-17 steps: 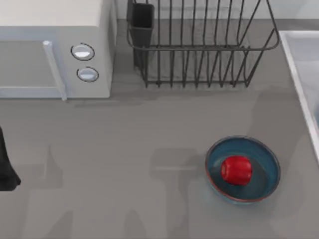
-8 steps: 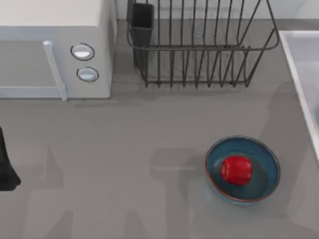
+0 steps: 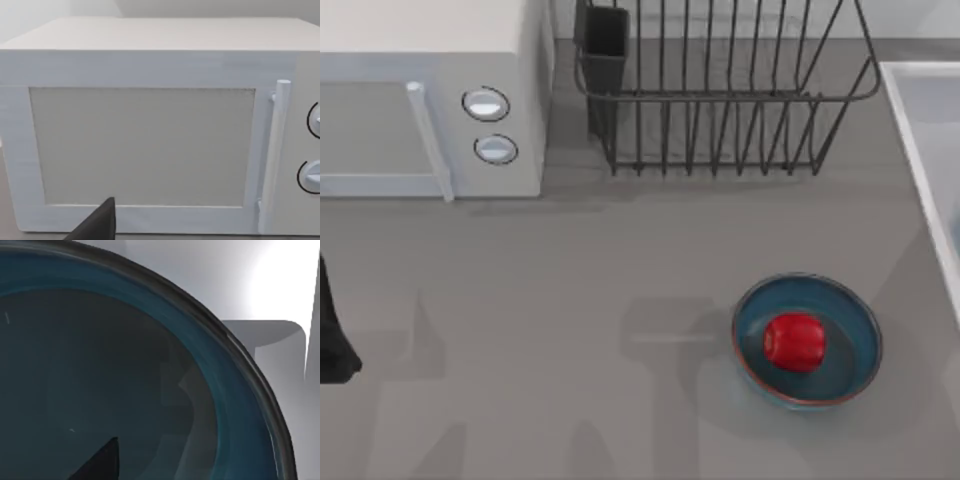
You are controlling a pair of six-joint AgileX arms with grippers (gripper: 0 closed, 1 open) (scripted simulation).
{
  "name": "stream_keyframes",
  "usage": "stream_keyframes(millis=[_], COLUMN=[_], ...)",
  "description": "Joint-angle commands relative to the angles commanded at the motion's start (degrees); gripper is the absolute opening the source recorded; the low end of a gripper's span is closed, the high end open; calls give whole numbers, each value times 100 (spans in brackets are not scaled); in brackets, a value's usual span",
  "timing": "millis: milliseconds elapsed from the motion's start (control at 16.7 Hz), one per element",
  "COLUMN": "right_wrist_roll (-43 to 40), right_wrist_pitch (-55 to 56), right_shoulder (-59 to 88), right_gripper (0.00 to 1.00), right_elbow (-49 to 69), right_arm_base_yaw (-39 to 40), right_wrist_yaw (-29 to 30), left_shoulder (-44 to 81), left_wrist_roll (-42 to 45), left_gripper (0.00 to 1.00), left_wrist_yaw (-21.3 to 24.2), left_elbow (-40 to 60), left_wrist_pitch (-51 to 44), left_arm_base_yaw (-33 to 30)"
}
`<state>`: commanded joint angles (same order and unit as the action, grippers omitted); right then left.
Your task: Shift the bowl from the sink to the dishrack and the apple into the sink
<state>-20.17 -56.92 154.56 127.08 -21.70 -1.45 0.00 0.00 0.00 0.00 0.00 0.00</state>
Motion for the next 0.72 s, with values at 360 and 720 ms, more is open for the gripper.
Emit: stream_keyframes(millis=[360, 720], right_wrist_roll=[1, 1], right_wrist_pitch=[75, 75], right_shoulder=[55, 55], right_gripper=[92, 47], right_elbow=[-41, -41], right_arm_base_yaw=[1, 1], right_wrist_yaw=[1, 1], left_shoulder=[0, 0], left_wrist_roll=[0, 0], left_gripper=[100, 100], left_wrist_yaw=[0, 0], left_elbow=[0, 0], left_wrist_pitch=[0, 0], left_arm_base_yaw=[0, 0])
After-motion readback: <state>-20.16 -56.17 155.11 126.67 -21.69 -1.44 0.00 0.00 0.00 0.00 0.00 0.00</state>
